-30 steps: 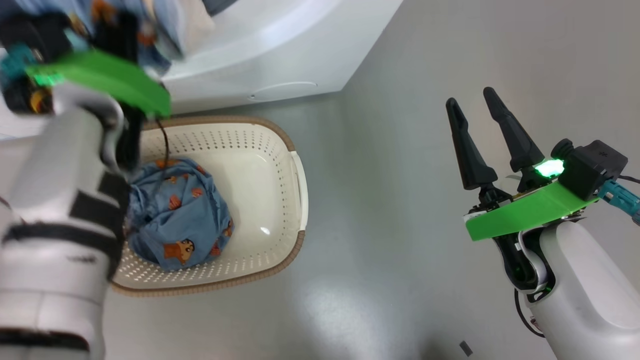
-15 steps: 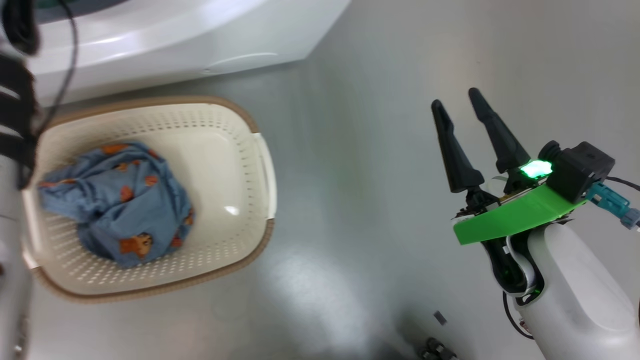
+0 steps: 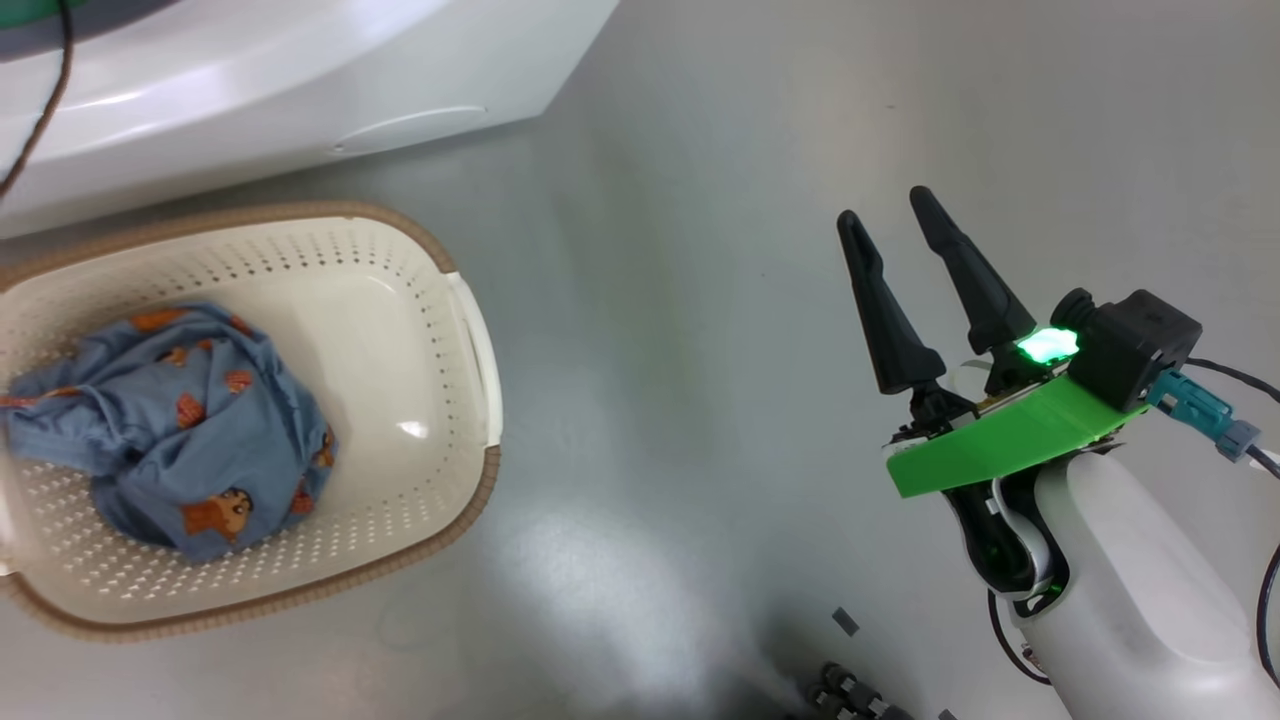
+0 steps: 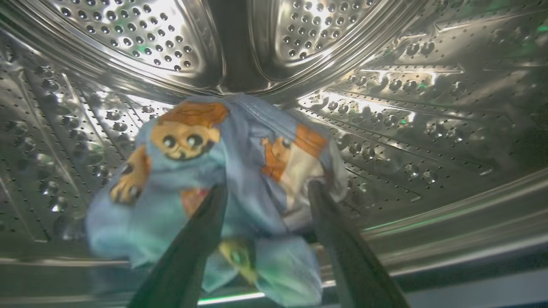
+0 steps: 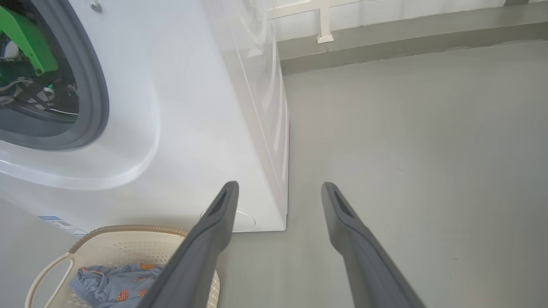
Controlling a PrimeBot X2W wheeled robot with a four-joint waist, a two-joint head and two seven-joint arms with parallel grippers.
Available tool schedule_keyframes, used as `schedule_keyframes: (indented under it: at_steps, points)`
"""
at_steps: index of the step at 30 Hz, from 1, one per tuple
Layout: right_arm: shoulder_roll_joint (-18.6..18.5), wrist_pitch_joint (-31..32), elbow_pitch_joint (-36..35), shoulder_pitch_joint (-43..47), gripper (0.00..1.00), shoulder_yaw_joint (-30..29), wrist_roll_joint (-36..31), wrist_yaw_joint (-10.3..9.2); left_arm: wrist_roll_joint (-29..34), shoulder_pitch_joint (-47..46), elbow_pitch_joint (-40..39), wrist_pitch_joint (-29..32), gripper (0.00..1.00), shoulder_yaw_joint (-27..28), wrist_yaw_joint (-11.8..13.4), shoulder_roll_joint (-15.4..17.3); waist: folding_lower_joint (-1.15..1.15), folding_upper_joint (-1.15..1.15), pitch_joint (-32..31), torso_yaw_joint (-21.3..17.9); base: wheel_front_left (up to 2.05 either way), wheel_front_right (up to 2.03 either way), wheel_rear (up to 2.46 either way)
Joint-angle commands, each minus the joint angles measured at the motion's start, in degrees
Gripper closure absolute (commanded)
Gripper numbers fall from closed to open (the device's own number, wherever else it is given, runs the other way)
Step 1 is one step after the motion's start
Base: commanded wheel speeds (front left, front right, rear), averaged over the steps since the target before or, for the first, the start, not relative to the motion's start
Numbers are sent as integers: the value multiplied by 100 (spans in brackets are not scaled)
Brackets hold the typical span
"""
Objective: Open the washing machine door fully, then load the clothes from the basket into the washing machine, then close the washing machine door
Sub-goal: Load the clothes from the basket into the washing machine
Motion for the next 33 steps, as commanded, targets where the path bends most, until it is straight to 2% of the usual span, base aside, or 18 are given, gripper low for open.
schedule_keyframes:
  at_steps: [1, 5, 12, 25, 33]
  points:
    - [-40, -46, -88, 134, 0, 35, -1, 32, -34, -145, -100, 27, 0, 4, -53, 132, -1, 0, -55, 89, 0, 0, 0]
    - [-64, -46, -96, 85, 0, -28, -14, 32, -188, 28, -93, -222, 0, 100, -166, 38, -1, 0, -125, 251, 0, 0, 0]
    - [-206, -46, -38, 58, 0, -58, -50, 32, -304, 615, -105, -1098, 0, 135, -377, -134, -1, 0, -390, 587, 0, 0, 0]
    - [-449, -46, 82, 184, 0, -94, -25, 32, -547, 1680, -102, -1841, 0, 211, -617, -431, -1, 0, -1200, 1061, 0, 0, 0]
    - [-512, -46, 132, 362, 0, -140, 25, 32, -499, 2562, -708, -1957, 0, 311, -601, -436, -1, 0, -1766, 1333, 0, 0, 0]
